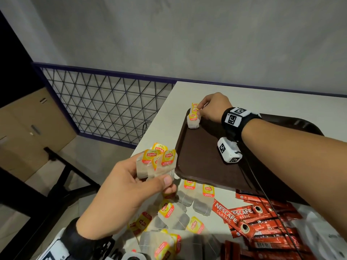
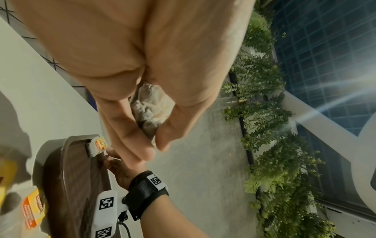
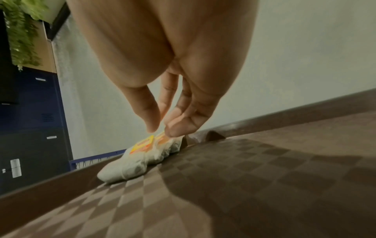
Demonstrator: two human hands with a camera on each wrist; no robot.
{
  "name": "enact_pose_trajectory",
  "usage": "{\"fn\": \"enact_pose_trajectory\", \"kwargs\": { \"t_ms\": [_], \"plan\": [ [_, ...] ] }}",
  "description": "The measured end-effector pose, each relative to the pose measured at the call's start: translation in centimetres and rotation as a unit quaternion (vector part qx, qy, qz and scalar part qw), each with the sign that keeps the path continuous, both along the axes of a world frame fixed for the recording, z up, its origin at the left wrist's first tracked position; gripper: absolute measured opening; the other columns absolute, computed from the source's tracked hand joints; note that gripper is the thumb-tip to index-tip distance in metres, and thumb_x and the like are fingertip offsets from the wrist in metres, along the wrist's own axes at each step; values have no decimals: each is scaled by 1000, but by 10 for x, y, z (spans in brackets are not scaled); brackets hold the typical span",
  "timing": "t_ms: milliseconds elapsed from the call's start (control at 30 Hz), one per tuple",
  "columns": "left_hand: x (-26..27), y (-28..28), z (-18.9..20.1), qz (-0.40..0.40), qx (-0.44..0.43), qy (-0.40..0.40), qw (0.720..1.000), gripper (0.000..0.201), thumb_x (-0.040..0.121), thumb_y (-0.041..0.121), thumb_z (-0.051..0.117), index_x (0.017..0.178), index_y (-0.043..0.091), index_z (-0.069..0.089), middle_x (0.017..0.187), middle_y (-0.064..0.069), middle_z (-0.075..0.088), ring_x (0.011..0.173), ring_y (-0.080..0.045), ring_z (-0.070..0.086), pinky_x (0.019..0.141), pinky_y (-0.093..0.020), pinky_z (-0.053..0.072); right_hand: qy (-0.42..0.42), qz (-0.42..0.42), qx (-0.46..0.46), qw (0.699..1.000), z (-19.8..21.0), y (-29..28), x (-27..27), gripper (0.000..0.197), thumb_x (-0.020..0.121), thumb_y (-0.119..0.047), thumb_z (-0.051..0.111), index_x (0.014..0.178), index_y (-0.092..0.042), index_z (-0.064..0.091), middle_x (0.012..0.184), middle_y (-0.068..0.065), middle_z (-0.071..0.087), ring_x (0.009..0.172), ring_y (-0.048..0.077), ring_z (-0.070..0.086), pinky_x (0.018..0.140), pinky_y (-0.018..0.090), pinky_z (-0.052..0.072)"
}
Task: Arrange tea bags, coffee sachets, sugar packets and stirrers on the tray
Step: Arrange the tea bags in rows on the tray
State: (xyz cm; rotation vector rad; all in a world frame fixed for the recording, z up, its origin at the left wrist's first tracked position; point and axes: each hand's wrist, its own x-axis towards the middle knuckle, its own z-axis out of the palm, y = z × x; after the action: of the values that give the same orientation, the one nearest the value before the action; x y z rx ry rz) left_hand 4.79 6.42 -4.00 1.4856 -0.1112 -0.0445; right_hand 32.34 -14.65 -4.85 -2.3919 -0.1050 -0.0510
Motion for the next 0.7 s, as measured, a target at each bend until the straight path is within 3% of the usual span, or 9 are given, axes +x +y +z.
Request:
{"fn": "enact_pose_trajectory", "kwargs": {
  "t_ms": [67, 133, 300, 433, 567, 700],
  "plan": [
    [0, 1, 0, 3, -5, -4, 1000, 20, 75, 5, 75, 95, 6, 78, 89, -35, 68, 76, -33, 70, 79, -33, 61, 31, 16, 13, 999, 2, -2, -5, 9, 78, -2, 76, 81, -11, 76, 82, 11, 76, 80, 33, 75, 79, 41, 65],
    [0, 1, 0, 7, -7, -8, 1000, 19, 75, 4, 75, 94, 3, 77, 88, -37, 66, 74, -33, 69, 76, -31, 61, 81, 38, 29, 996, 2, -3, -12, 11, 74, 0, 83, 78, -7, 75, 89, 19, 78, 81, 34, 77, 78, 44, 66],
    [0, 1, -4, 9, -2, 0, 1000, 20, 77, 0, 84, 95, 4, 78, 90, -36, 68, 76, -33, 70, 77, -31, 60, 112, 51, 9, 992, -4, -3, -21, 24, 71, -11, 94, 87, -5, 77, 88, 13, 77, 73, 22, 73, 69, 33, 65],
    [-1, 2, -4, 12, 1, 4, 1000, 20, 78, 2, 85, 96, 6, 78, 90, -34, 70, 77, -33, 71, 78, -32, 61, 109, 52, -6, 993, -2, 0, -24, 23, 72, -11, 94, 90, -10, 80, 85, 6, 75, 70, 17, 69, 62, 26, 62],
    [-2, 0, 0, 15, -3, 2, 1000, 20, 78, 2, 85, 96, 7, 78, 90, -36, 68, 77, -35, 71, 79, -33, 62, 100, 46, -23, 994, -1, 3, -25, 22, 72, -14, 95, 86, -13, 79, 88, 8, 76, 70, 21, 72, 66, 30, 65],
    [-2, 0, -1, 16, -4, 4, 1000, 18, 78, 2, 84, 95, 6, 78, 88, -34, 69, 76, -34, 71, 78, -33, 61, 93, 32, -23, 995, -2, 7, -29, 21, 71, -18, 96, 82, -12, 79, 90, 14, 79, 83, 31, 78, 76, 40, 66]
  ]
}}
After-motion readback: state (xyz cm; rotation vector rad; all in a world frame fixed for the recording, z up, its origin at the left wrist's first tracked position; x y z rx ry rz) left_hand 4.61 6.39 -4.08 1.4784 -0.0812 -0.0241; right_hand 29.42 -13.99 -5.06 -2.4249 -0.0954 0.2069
